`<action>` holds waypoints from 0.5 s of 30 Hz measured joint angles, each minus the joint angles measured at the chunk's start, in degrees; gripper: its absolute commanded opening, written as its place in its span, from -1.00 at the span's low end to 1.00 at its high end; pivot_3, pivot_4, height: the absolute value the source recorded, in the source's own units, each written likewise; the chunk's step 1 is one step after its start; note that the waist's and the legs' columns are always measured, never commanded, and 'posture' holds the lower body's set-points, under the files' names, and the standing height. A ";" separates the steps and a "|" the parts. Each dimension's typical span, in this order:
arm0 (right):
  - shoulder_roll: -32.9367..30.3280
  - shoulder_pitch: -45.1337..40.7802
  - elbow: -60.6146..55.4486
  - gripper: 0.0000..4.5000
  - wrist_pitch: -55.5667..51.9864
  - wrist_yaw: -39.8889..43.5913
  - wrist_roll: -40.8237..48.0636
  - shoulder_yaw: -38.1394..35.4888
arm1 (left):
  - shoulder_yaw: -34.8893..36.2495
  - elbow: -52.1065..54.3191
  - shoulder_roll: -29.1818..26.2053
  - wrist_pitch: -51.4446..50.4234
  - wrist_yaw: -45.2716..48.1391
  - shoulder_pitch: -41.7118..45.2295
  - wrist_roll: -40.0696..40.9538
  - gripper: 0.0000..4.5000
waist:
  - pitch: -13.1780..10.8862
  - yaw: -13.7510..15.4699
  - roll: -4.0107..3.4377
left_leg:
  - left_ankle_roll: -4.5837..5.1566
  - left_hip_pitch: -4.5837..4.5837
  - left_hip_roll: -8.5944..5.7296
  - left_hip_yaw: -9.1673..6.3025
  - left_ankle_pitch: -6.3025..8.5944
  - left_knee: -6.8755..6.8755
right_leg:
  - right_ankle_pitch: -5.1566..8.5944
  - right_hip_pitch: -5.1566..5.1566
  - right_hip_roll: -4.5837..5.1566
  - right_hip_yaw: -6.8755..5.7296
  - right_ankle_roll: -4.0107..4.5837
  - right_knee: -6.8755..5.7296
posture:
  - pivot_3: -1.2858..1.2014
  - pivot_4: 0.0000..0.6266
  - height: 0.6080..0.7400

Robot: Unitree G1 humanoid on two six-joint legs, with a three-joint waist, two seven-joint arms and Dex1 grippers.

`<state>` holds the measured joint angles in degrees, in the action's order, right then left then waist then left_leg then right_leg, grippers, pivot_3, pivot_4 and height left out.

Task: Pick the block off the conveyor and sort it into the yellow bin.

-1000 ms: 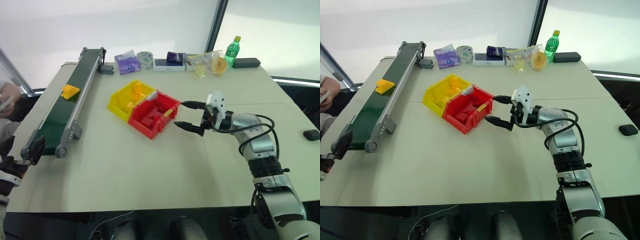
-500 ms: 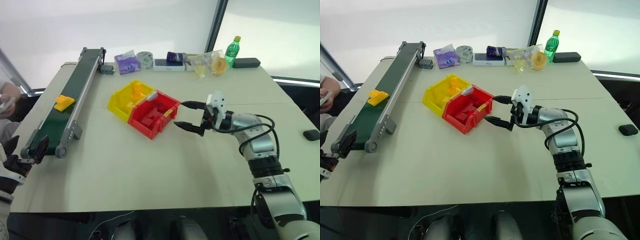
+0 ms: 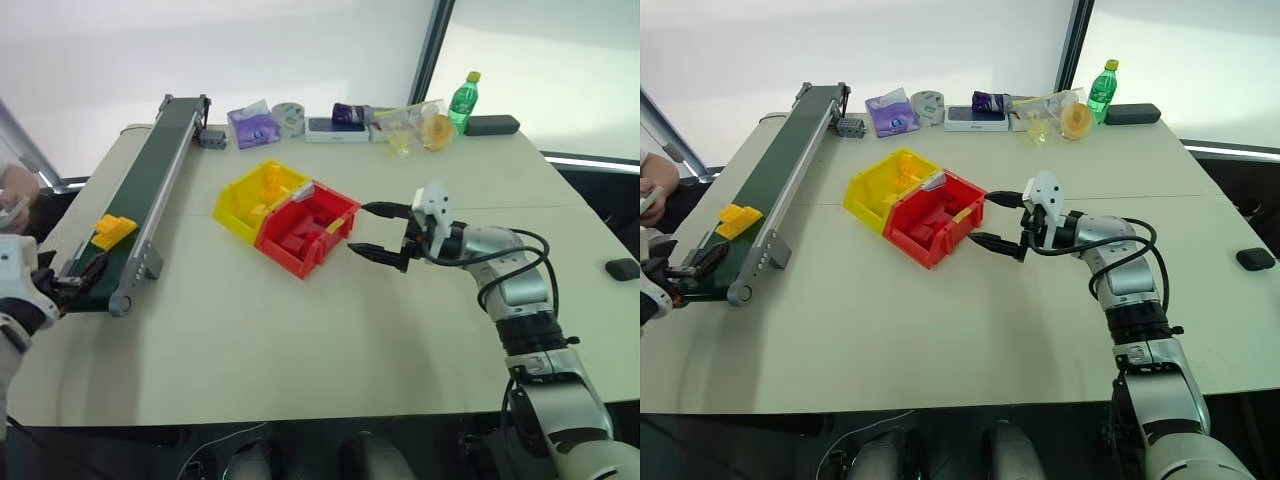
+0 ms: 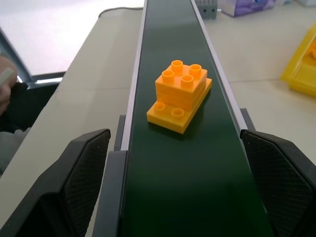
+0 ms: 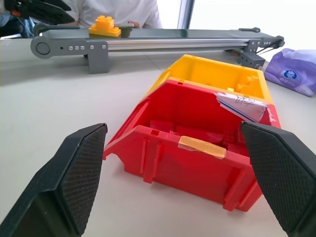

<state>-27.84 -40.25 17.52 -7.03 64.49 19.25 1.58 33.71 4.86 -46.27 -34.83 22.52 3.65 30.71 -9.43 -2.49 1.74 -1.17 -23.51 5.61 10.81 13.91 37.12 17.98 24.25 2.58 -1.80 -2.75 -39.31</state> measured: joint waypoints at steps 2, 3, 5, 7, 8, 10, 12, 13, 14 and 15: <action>0.00 0.01 -0.11 1.00 -0.02 -0.06 0.00 0.01 | -2.05 -2.19 -1.02 -0.21 1.06 1.95 -1.31 0.98 | 0.00 0.00 0.00 | 0.00 0.00 -0.01 0.02 0.00 0.00 | 0.00 0.00 0.01 0.00 0.00 0.00 | 0.03 -0.52 1.00; -0.04 0.03 -0.23 1.00 -0.03 -0.08 0.00 -0.02 | -2.63 -2.82 -1.04 -0.21 1.20 2.41 -1.72 0.98 | 0.00 -0.01 0.00 | 0.00 0.00 -0.01 0.02 0.00 0.00 | 0.00 0.00 0.02 0.00 0.00 0.00 | 0.03 -0.52 1.00; -0.08 0.06 -0.44 1.00 -0.04 -0.18 0.00 -0.03 | -4.09 -5.01 -1.06 -0.20 1.61 3.91 -3.11 0.98 | 0.00 0.01 0.00 | 0.00 0.00 0.00 0.02 0.00 0.00 | 0.00 0.01 0.00 0.00 0.00 0.00 | 0.03 -0.52 1.00; -0.20 0.27 -0.65 1.00 -0.04 -0.28 0.01 -0.10 | -5.02 -6.66 -1.06 -0.02 2.20 4.90 -4.00 0.98 | 0.00 0.00 0.00 | 0.00 0.00 0.00 0.03 0.00 0.00 | 0.00 0.02 0.01 0.00 0.00 0.00 | 0.03 -0.52 1.00; -0.27 0.51 -0.73 1.00 -0.04 -0.41 0.02 -0.13 | -5.58 -7.49 -1.06 0.25 2.73 5.83 -4.30 0.87 | 0.00 0.01 0.00 | 0.00 0.00 0.00 0.03 0.00 0.01 | 0.00 0.01 0.01 0.00 0.00 -0.01 | 0.03 -0.52 1.00; -0.25 0.83 -0.99 1.00 -0.08 -0.60 0.02 -0.11 | -5.97 -8.36 -1.04 0.42 3.90 6.60 -4.44 0.61 | 0.00 0.07 0.00 | 0.00 0.00 -0.01 0.04 0.00 0.01 | 0.00 0.01 0.03 0.00 0.00 -0.01 | 0.03 -0.52 1.00; -0.26 0.84 -1.21 1.00 -0.13 -0.76 0.02 -0.11 | -6.28 -9.20 -0.88 0.84 4.99 7.33 -4.66 0.18 | 0.00 0.07 0.00 | 0.00 0.00 -0.01 0.04 0.00 0.01 | 0.00 0.01 0.03 0.00 0.00 -0.01 | 0.03 -0.52 1.00; -0.26 0.86 -1.43 1.00 -0.16 -0.89 0.03 -0.11 | -6.37 -9.30 -0.77 0.99 5.20 7.56 -4.83 -0.07 | 0.00 0.07 0.00 | 0.00 0.00 -0.01 0.04 0.00 0.01 | 0.00 0.01 0.03 0.00 0.00 -0.01 | 0.03 -0.52 1.00; -0.26 0.86 -1.64 1.00 -0.20 -1.03 0.03 -0.11 | -6.51 -9.31 -0.75 1.17 5.45 7.79 -5.11 -0.27 | 0.00 0.05 0.00 | 0.00 0.00 -0.01 0.04 0.00 0.01 | 0.00 0.01 0.02 0.00 0.00 -0.01 | 0.03 -0.52 1.00; -0.26 0.86 -1.77 1.00 -0.23 -1.16 0.04 -0.11 | -6.51 -9.32 -0.75 1.37 5.66 7.88 -5.19 -0.42 | 0.00 0.04 0.00 | 0.00 0.00 -0.01 0.04 0.00 0.01 | 0.00 0.01 0.02 0.00 0.00 -0.01 | 0.03 -0.52 1.00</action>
<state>-28.11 -39.39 15.74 -7.26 63.33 19.30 1.47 27.20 -4.46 -47.02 -33.46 28.18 11.53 25.52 -9.43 -2.45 1.74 -1.17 -23.51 5.60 10.85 13.91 37.13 17.98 24.26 2.61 -1.80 -2.76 -39.32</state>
